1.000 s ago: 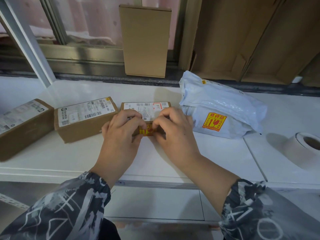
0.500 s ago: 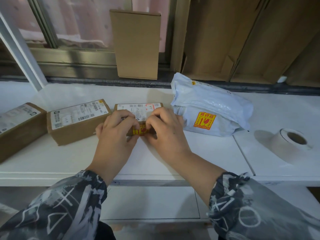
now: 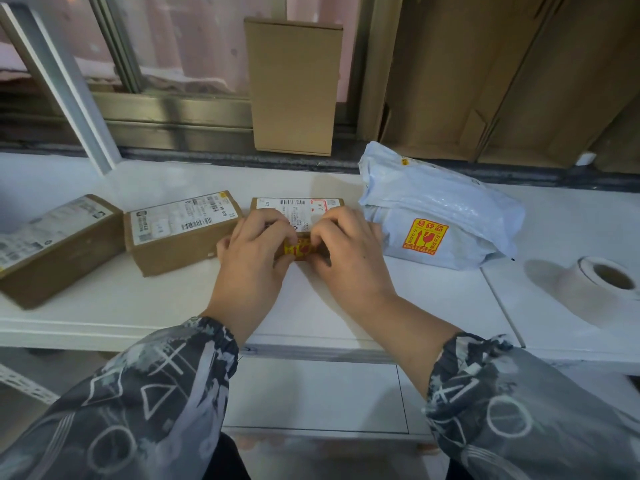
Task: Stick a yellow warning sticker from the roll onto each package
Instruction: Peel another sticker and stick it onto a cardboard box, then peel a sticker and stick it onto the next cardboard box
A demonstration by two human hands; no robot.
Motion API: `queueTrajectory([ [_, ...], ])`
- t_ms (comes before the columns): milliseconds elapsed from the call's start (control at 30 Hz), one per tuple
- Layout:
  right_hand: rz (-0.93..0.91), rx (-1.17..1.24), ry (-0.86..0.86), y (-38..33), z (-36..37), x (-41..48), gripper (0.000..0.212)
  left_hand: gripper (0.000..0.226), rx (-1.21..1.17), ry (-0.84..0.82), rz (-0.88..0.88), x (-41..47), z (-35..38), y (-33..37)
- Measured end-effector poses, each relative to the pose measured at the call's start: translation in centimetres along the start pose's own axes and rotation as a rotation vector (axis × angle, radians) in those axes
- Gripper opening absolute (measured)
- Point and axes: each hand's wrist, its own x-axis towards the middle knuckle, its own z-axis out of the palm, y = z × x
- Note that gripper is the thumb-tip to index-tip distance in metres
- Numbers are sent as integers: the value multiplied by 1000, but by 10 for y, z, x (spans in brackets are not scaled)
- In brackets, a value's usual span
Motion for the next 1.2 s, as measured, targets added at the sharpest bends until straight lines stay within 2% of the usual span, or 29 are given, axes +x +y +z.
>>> queueTrajectory([
  [300,-33,30,54,-1,-12,-8,31,30,45,40,27,-4,-2,2],
  [433,-20,93,110,4,-39,-38,21,26,47,164,53,-11,-5,11],
  [533,-16,85,110,24,-65,-63,13,13,-46,308,143,-13,9,35],
  [633,24,66,117,52,-93,-86,11,5,-157,330,250,-13,29,82],
  [700,86,28,162,72,-112,-98,12,3,-268,273,329,-15,42,117],
  [800,187,-35,261,102,-143,-111,11,3,-408,84,383,-17,64,156],
  [933,468,-443,417,136,-182,-120,13,19,-505,-207,266,-17,99,198],
  [1067,662,-618,310,168,-197,-119,38,16,-545,-320,167,-10,134,237],
  [1200,622,-578,197,185,-204,-121,35,39,-504,-411,82,1,160,263],
])
